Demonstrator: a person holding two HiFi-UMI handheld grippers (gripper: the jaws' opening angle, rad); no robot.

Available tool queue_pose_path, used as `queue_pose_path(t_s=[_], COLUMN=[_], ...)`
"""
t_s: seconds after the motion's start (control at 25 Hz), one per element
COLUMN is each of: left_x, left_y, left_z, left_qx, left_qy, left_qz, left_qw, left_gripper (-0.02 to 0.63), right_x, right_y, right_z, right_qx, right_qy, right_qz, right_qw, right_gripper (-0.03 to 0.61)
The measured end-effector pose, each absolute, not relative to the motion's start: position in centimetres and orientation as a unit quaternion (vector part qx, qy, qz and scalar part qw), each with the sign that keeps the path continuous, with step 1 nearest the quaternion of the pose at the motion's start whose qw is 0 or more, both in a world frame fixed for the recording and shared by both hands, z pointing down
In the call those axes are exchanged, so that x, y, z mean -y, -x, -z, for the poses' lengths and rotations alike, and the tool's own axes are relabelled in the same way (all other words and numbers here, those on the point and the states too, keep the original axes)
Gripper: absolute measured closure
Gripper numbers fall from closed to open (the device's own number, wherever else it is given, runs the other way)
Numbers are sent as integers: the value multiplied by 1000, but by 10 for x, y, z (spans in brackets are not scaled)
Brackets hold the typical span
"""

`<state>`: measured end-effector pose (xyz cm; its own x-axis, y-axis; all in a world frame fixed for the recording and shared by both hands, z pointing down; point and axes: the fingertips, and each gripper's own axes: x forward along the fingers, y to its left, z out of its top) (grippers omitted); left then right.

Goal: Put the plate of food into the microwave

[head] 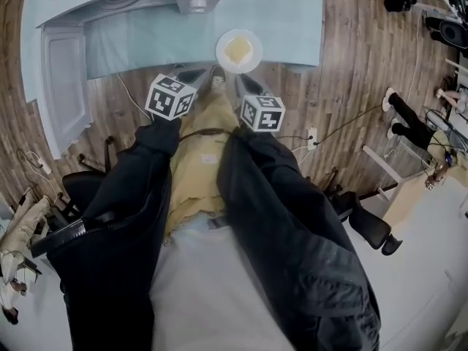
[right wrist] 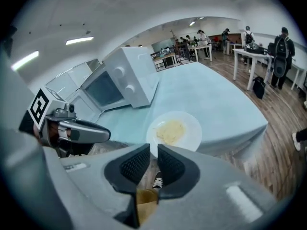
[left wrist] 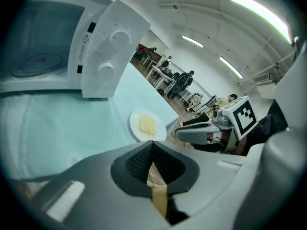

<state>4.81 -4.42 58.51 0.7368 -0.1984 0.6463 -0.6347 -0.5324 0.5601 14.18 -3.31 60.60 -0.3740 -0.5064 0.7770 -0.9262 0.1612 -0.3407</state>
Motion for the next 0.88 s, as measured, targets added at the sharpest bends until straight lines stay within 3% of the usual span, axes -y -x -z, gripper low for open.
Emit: queue_pose_path(t_s=[0.4, 0.88], left_x=[44, 32], left_y=[-59, -54], left_z=[-605, -612], left_qx=[282, 295], left_qy=[-806, -793], left_qz=[-279, -280], left_qw=[440, 453], left_gripper=[615, 615], right_x=[38, 39], right_y=[-190, -174], right_z=[-654, -686], right_qx=[657, 596], right_qy=[-526, -500], right_qz=[-494, -622], right_qw=[217, 95], right_gripper=[436, 417])
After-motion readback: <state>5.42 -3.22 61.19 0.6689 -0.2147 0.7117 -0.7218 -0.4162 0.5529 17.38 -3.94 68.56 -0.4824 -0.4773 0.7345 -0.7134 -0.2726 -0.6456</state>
